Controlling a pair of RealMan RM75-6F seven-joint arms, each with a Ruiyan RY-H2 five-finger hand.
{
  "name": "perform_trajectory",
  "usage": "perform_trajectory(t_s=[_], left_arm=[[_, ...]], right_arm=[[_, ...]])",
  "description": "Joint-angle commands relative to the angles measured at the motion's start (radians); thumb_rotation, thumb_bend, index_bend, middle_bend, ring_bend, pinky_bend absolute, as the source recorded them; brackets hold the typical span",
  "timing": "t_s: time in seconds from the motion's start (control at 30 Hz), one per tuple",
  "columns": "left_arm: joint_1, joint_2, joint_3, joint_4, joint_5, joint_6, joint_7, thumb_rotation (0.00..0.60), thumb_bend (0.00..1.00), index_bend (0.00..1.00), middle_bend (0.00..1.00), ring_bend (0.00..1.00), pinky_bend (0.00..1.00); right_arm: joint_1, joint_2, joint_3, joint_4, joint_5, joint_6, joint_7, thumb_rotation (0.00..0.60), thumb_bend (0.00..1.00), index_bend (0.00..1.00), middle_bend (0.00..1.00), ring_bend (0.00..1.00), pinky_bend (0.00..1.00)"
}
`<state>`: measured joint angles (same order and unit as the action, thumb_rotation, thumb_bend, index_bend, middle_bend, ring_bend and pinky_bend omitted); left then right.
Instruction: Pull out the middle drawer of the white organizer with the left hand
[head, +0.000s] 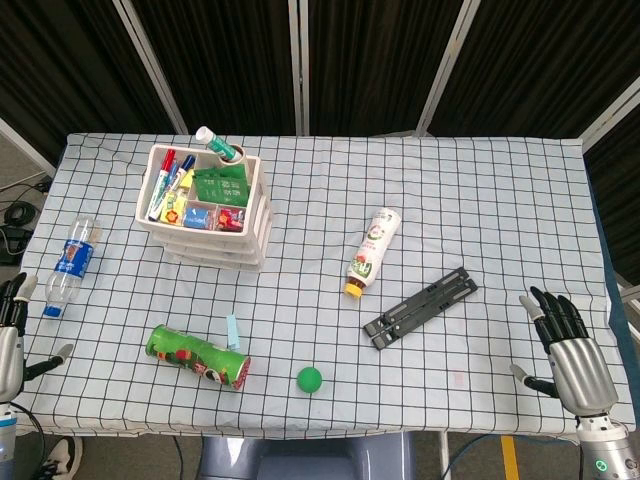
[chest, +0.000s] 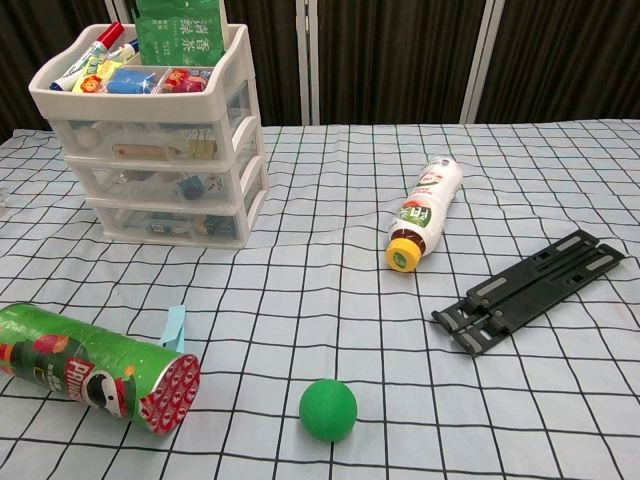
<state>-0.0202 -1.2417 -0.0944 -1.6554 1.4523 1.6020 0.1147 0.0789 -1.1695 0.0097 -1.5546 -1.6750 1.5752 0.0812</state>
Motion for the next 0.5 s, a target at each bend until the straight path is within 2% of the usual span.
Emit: perform_trajectory(t_s=[0.03, 0.5], left_arm=[[0.001, 0.000, 0.000, 0.000, 0.000, 0.001, 0.000, 0.600, 0.09, 0.00, 0.00, 0.00, 0.00], [-0.001, 0.003, -0.002, -0.001, 0.003, -0.001, -0.014, 0.600, 0.09, 0.00, 0.00, 0.00, 0.00]], right_arm=[[0.000, 0.000, -0.001, 0.000, -0.001, -0.001, -0.001, 0.600, 0.03, 0.00, 0.00, 0.00, 0.00], [0.000, 0.002, 0.000, -0.005, 0.004, -0.004, 0.002, 0.600, 0.03, 0.00, 0.00, 0.00, 0.00]])
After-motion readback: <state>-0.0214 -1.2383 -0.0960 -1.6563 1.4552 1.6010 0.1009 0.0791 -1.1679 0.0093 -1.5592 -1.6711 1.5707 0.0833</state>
